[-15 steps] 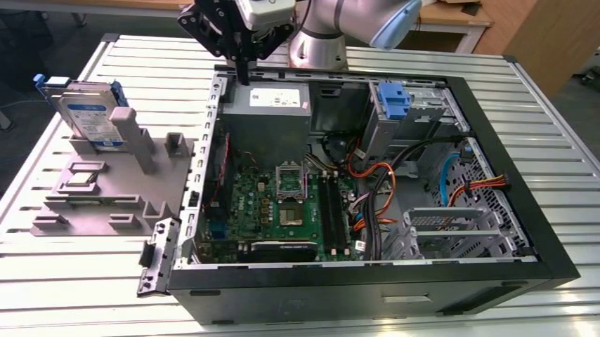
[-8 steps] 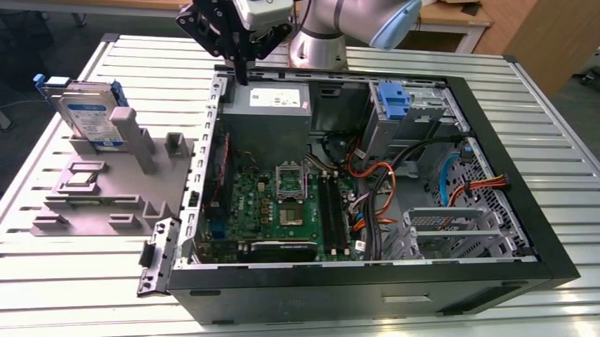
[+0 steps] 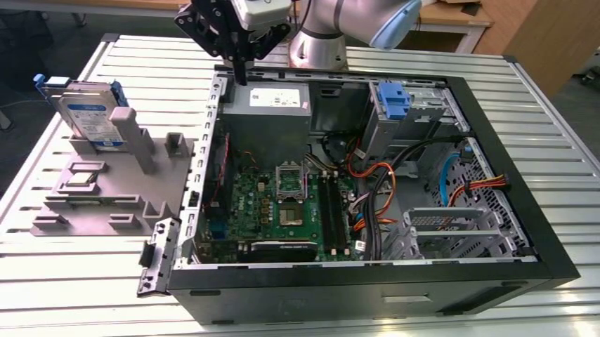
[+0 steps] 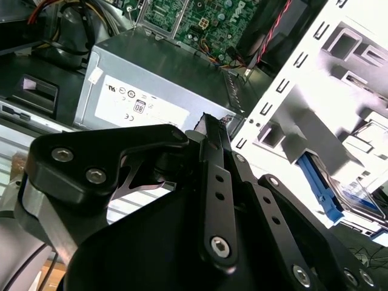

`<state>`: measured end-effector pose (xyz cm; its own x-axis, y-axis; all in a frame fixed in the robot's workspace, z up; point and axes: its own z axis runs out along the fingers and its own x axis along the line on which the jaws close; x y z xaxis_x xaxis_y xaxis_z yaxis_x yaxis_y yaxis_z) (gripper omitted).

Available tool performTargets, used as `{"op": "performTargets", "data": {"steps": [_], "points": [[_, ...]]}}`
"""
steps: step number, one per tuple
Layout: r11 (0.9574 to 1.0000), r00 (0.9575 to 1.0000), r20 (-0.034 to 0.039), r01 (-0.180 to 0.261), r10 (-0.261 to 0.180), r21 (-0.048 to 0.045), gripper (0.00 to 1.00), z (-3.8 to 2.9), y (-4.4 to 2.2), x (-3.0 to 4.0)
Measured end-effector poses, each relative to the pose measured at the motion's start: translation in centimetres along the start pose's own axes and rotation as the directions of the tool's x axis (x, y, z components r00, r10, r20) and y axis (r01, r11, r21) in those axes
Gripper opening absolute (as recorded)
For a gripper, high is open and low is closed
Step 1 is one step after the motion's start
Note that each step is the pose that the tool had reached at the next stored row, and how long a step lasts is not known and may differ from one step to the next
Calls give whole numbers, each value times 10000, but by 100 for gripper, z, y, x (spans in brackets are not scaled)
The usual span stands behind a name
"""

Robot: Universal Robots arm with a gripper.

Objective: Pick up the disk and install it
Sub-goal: 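Reach for the disk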

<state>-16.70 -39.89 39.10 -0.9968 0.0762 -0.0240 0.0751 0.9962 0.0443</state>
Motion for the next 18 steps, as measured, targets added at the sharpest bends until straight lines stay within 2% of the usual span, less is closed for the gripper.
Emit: {"op": "performTargets", "data": {"steps": [18], "points": [[10000, 10000, -1, 0, 0, 1, 10, 0, -4, 49]]}}
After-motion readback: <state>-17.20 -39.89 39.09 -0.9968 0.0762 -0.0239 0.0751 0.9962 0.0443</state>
